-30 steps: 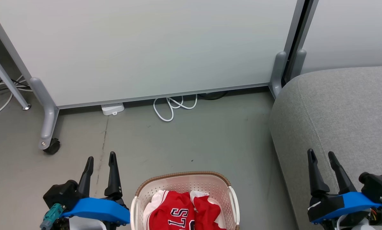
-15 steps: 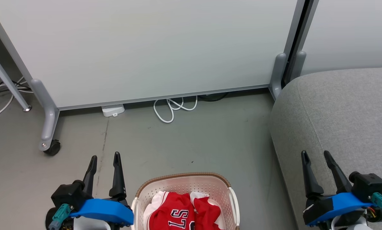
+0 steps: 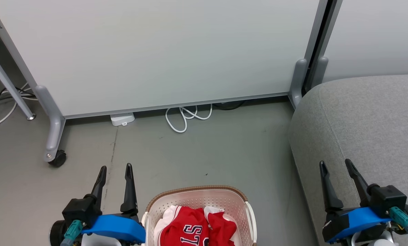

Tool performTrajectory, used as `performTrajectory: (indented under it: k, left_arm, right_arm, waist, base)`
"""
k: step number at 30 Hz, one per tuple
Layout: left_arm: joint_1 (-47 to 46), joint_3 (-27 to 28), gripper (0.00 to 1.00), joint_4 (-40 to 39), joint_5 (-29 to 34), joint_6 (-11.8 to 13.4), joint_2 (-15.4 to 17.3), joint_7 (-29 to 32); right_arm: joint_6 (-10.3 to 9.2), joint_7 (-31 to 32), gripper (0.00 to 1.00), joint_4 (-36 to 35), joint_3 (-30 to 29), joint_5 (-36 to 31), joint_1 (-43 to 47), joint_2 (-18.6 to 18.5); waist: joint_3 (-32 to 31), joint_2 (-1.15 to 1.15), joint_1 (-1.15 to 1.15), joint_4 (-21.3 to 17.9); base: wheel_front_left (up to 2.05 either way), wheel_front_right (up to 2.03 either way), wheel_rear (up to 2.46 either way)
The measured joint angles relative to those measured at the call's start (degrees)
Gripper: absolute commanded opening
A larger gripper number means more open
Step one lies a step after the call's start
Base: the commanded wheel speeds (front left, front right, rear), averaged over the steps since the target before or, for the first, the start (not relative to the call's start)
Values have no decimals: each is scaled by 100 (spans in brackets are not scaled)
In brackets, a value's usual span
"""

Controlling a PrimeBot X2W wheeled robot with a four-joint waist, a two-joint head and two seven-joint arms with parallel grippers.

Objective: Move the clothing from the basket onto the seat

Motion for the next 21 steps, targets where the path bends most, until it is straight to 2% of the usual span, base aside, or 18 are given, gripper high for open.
performTrajectory:
  k: [21]
  left_arm:
    - [4,-27,100,60,580,-7,-31,-178]
  right_arm:
    - [1,-218,100,-53,0,-699,12,-8]
  waist:
    - [-7,0,0,29]
  base:
    - [0,0,0]
